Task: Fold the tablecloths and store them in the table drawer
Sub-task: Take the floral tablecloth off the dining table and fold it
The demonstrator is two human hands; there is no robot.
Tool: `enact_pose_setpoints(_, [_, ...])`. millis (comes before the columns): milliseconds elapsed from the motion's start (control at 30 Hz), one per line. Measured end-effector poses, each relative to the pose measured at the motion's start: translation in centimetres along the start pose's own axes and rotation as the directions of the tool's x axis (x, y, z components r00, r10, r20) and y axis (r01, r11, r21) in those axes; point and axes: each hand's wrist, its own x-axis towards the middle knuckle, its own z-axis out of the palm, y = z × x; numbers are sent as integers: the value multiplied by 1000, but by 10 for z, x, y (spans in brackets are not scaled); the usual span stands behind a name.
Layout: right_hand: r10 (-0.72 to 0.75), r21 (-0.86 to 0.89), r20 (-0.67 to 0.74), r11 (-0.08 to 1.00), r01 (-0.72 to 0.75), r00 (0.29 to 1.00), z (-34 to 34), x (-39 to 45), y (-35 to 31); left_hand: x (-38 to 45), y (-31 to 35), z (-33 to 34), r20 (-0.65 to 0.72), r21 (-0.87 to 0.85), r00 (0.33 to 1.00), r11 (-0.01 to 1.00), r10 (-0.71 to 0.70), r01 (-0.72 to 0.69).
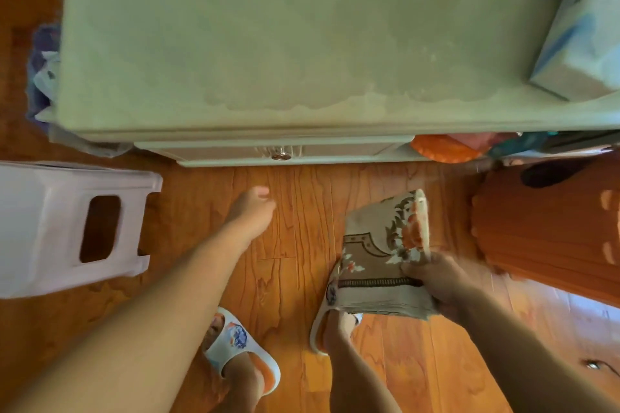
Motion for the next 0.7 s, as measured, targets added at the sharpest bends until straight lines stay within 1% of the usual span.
enact_pose_setpoints(67, [7, 22, -54, 1000, -6, 999, -4, 23, 8, 39, 12, 20, -38, 109, 991, 987, 125, -120])
enact_pose_setpoints(133, [-5, 58, -83, 998, 10, 997, -7, 40, 16, 72, 22, 37, -57, 350, 956, 903, 287, -250])
enact_pose_setpoints(167, [-15, 69, -91, 997, 22, 996, -8, 47, 18, 84, 23, 44, -53, 474, 937, 834, 345, -281])
enact_pose_setpoints(200, [-22, 74, -96, 997, 29, 995, -9, 51, 20, 90, 22, 49, -42, 550, 940, 793, 340, -262])
enact_pose_setpoints(233, [-28, 75, -95, 997, 35, 995, -10, 55, 22, 93, 19, 53, -42, 604, 954, 768, 296, -211])
enact_pose_setpoints(267, [-35, 71, -85, 997, 41, 996, -11, 55, 22, 92, 17, 56, -72, 651, 960, 742, 271, -160])
enact_pose_setpoints(300, [-41, 67, -75, 997, 46, 996, -12, 55, 22, 90, 15, 60, -119, 701, 946, 700, 303, -136])
enact_pose_setpoints(333, [-46, 59, -67, 997, 50, 997, -14, 52, 21, 88, 15, 62, -154, 733, 921, 667, 359, -137])
enact_pose_setpoints(367, [-49, 47, -61, 998, 52, 997, -16, 49, 21, 86, 17, 63, -168, 742, 901, 653, 399, -151])
enact_pose_setpoints(400, [-49, 39, -52, 998, 51, 997, -18, 45, 20, 84, 20, 63, -176, 730, 898, 665, 403, -155])
enact_pose_setpoints(467, [-47, 33, -13, 998, 48, 999, -22, 33, 18, 81, 23, 62, -177, 708, 918, 694, 355, -132])
enact_pose_setpoints(600, [-27, 77, 115, 997, 18, 993, -38, 0, 12, 71, 32, 53, -99, 757, 945, 641, 311, -132])
enact_pose_setpoints(700, [-19, 91, 164, 996, 4, 986, -52, -20, 4, 60, 33, 49, -73, 717, 968, 688, 239, -116])
